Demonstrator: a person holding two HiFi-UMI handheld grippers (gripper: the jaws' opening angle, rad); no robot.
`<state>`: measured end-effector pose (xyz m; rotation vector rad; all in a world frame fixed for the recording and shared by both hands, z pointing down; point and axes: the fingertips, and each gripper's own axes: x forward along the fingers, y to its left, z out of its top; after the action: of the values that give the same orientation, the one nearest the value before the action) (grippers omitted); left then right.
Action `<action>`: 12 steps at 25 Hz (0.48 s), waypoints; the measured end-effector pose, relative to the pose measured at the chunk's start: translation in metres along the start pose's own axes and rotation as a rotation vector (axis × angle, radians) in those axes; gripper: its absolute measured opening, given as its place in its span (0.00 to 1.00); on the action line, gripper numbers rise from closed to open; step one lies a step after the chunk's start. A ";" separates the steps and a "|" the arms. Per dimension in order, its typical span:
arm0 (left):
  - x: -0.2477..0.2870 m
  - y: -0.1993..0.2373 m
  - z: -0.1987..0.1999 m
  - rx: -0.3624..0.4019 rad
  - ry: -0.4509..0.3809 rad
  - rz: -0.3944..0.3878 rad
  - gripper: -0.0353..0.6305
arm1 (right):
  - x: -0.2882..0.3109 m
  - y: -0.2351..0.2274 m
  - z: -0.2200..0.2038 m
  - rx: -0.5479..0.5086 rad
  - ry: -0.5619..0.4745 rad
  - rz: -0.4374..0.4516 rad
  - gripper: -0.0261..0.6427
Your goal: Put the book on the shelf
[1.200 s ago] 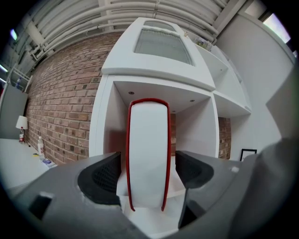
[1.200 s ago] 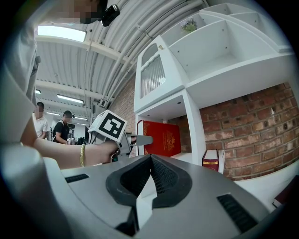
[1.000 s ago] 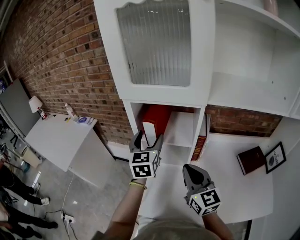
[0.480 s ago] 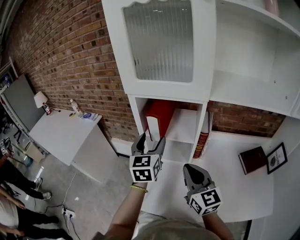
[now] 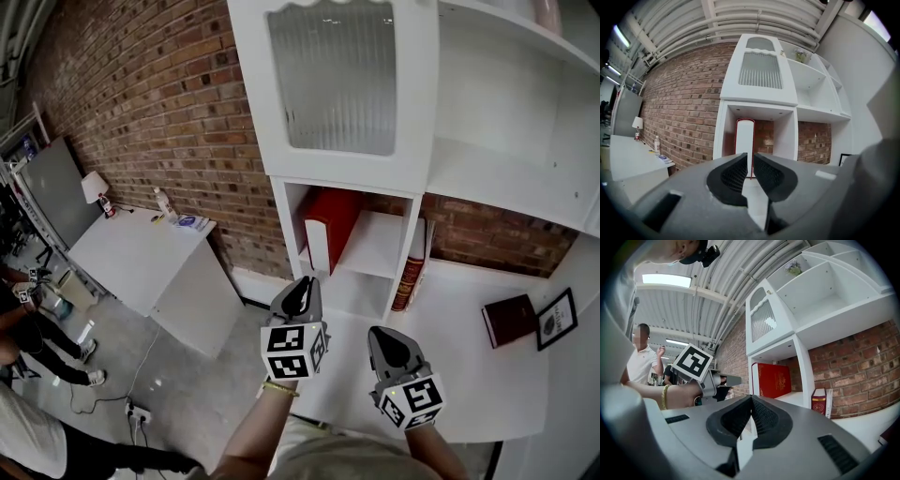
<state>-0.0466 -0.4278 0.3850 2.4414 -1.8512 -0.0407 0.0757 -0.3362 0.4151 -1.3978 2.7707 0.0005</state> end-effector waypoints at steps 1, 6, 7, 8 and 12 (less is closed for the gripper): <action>-0.004 -0.001 -0.002 -0.001 0.003 0.006 0.11 | -0.001 0.001 0.000 0.000 0.000 0.003 0.05; -0.025 -0.003 -0.015 -0.013 0.024 0.015 0.07 | -0.007 0.008 0.001 0.003 -0.007 0.011 0.05; -0.029 -0.004 -0.016 -0.014 0.027 0.016 0.07 | -0.007 0.009 0.002 0.004 -0.008 0.013 0.05; -0.033 -0.005 -0.018 -0.014 0.031 0.017 0.07 | -0.008 0.010 0.002 0.005 -0.008 0.015 0.05; -0.049 -0.011 -0.024 -0.034 0.042 0.009 0.07 | -0.013 0.012 0.002 0.011 -0.006 0.022 0.05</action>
<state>-0.0472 -0.3762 0.4072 2.3933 -1.8288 -0.0199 0.0740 -0.3184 0.4137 -1.3625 2.7772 -0.0094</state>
